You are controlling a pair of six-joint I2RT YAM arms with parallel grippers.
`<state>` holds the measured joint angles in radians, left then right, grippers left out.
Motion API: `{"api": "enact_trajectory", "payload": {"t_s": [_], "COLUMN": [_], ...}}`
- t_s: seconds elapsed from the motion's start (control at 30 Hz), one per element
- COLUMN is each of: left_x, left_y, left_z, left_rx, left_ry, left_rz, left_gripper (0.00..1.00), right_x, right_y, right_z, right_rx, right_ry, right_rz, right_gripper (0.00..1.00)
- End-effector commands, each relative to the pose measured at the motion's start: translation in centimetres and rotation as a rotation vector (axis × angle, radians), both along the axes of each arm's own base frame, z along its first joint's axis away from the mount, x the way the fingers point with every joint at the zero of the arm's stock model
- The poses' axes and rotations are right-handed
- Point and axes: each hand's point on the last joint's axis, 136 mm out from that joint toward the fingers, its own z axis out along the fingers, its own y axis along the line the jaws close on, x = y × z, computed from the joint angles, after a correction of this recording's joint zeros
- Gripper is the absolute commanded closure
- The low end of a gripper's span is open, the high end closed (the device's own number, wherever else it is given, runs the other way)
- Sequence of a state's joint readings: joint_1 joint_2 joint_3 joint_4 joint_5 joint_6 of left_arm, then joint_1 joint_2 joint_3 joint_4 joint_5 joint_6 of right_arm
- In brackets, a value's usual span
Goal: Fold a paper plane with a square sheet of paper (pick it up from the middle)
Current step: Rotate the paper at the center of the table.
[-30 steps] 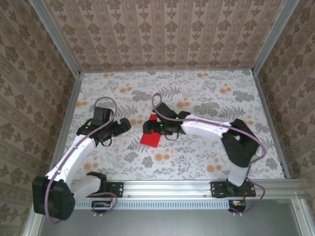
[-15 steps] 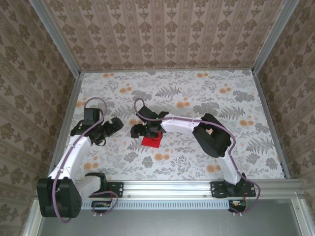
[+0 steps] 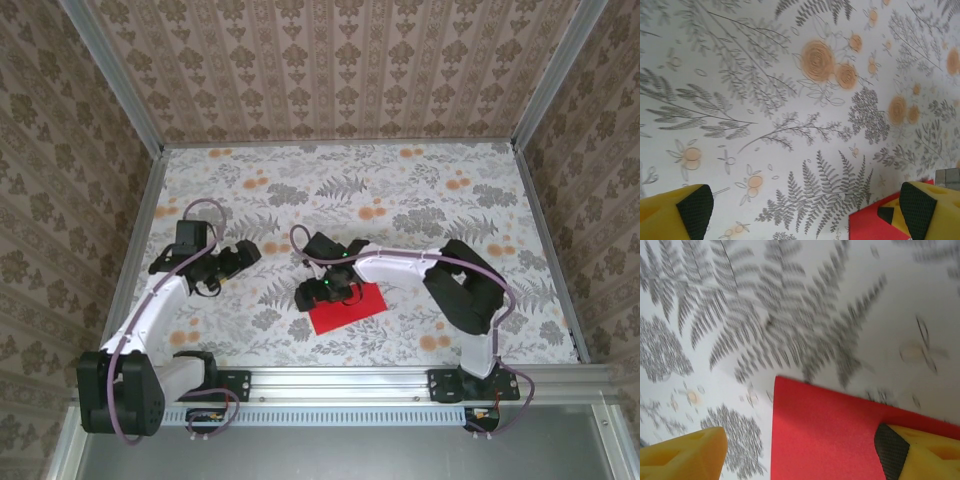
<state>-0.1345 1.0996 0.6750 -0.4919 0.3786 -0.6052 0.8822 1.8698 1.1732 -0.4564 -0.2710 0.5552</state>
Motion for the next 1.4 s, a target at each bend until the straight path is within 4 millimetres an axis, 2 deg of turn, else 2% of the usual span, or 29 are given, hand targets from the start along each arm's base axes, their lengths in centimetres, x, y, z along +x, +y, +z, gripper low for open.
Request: {"api": "enact_trajectory", "payload": {"t_s": [0.0,0.07,0.17,0.27,0.37,0.47,0.53,0.63,0.83,1.13,1.27,1.37], "left_x": [-0.1,-0.3,-0.7,-1.1,-1.0,-0.7,-1.2,-1.7,-2.2,-2.0,-1.9,-1.8], "left_y": [-2.1,-3.4,-5.2,-6.6,-8.0,-9.1,-10.4,-11.4,-11.7,-11.3,-10.8,-10.1], "left_z": [0.1,0.4,0.7,0.7,0.7,0.5,0.3,-0.5,-2.3,-2.7,-2.9,-3.2], "left_rx": [-0.038,-0.051,-0.045,-0.027,-0.015,-0.021,-0.028,-0.016,-0.003,0.024,0.038,0.04], "left_ry": [-0.025,-0.035,-0.04,-0.036,-0.043,-0.038,-0.029,-0.02,0.021,0.028,0.034,0.046], "left_rz": [-0.084,-0.126,-0.179,-0.218,-0.252,-0.265,-0.304,-0.338,-0.342,-0.336,-0.322,-0.294], "left_gripper": [0.04,0.07,0.1,0.11,0.11,0.11,0.12,0.12,0.12,0.11,0.1,0.1], "right_x": [-1.4,-0.1,0.7,0.3,-0.3,-0.2,-0.1,0.5,1.4,2.8,4.7,6.5], "right_y": [-1.8,-2.4,-4.5,-8.0,-11.8,-13.8,-14.8,-15.3,-15.9,-15.7,-15.1,-13.6], "right_z": [0.6,2.6,4.7,4.9,4.2,3.7,3.1,2.2,0.3,-1.3,-1.4,-1.1], "right_rx": [-0.006,0.02,0.013,-0.037,-0.112,-0.111,-0.124,-0.126,-0.17,-0.217,-0.213,-0.187], "right_ry": [0.019,-0.064,-0.141,-0.173,-0.184,-0.16,-0.142,-0.131,-0.098,-0.076,-0.1,-0.119], "right_rz": [-0.081,-0.176,-0.318,-0.458,-0.592,-0.694,-0.745,-0.791,-0.825,-0.788,-0.73,-0.652], "right_gripper": [0.19,0.18,0.19,0.2,0.2,0.2,0.2,0.21,0.21,0.21,0.21,0.21]}}
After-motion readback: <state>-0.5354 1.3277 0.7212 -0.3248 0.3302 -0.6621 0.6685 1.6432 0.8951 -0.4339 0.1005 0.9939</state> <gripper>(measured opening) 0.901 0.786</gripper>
